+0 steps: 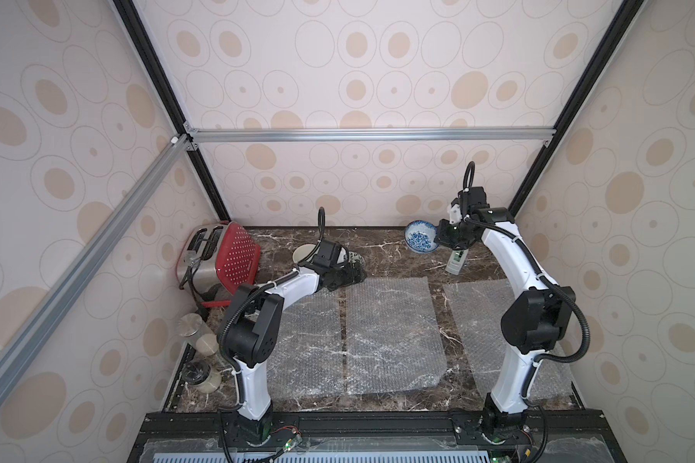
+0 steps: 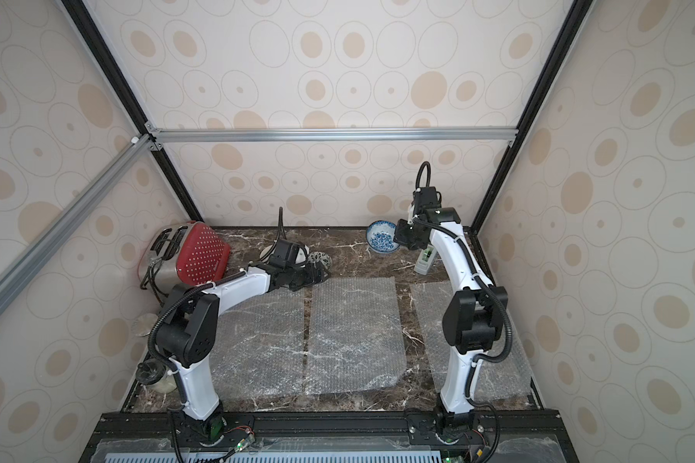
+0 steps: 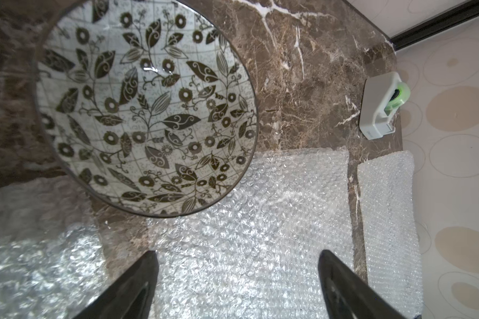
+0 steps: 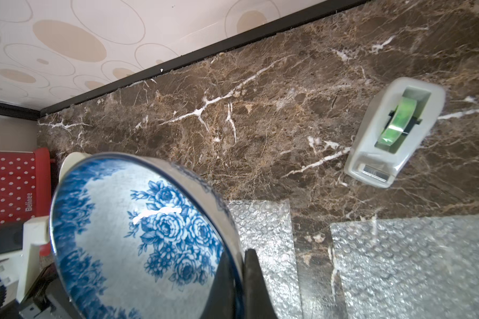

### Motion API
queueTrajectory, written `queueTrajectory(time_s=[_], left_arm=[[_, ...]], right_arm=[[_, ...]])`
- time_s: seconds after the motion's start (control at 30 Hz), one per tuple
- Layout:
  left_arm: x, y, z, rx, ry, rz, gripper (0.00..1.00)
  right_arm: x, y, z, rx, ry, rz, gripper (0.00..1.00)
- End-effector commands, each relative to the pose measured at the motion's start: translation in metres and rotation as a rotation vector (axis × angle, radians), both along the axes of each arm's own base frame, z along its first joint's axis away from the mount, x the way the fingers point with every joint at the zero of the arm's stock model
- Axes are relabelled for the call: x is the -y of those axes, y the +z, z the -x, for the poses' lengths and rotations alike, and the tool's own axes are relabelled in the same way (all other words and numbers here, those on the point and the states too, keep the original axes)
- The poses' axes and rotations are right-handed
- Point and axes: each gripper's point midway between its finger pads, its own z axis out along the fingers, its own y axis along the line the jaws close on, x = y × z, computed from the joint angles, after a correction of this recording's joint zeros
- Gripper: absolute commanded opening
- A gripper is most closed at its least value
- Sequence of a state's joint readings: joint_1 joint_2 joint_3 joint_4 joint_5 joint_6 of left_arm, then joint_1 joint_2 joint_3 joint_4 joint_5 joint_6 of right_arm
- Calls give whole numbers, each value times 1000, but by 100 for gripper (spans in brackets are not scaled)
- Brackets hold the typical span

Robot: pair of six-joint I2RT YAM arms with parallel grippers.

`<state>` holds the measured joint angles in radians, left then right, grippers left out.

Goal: Wrap bowls in bubble wrap
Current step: Pick up the bowl from the center of the board, then place the bowl on the bubble wrap.

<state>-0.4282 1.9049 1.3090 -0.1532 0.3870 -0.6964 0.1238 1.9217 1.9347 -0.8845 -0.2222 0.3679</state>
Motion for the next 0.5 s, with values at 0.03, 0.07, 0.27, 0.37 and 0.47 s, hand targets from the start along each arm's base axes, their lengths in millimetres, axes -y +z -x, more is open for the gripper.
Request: queueTrajectory(time_s=[0.03,0.07,0.27,0.37,0.47], left_arm=[[9,4,-11,-3,11,6,90],[9,1,-14,-5,11,-1,90],[16,-10,-26,-29,-19,-36,90],[18,-10,-32,-26,-35,-55,91],[20,-11,-39,-24,-42,-64,91]], right_arm=[[-3,19,18,39,31,-2,0],[-3,21,22,41,33,-4,0],[0,28,50,45,40,-5,0],[-5,24,67,26,61,-29,0],[-11,13,84,-10,85,-21,0]])
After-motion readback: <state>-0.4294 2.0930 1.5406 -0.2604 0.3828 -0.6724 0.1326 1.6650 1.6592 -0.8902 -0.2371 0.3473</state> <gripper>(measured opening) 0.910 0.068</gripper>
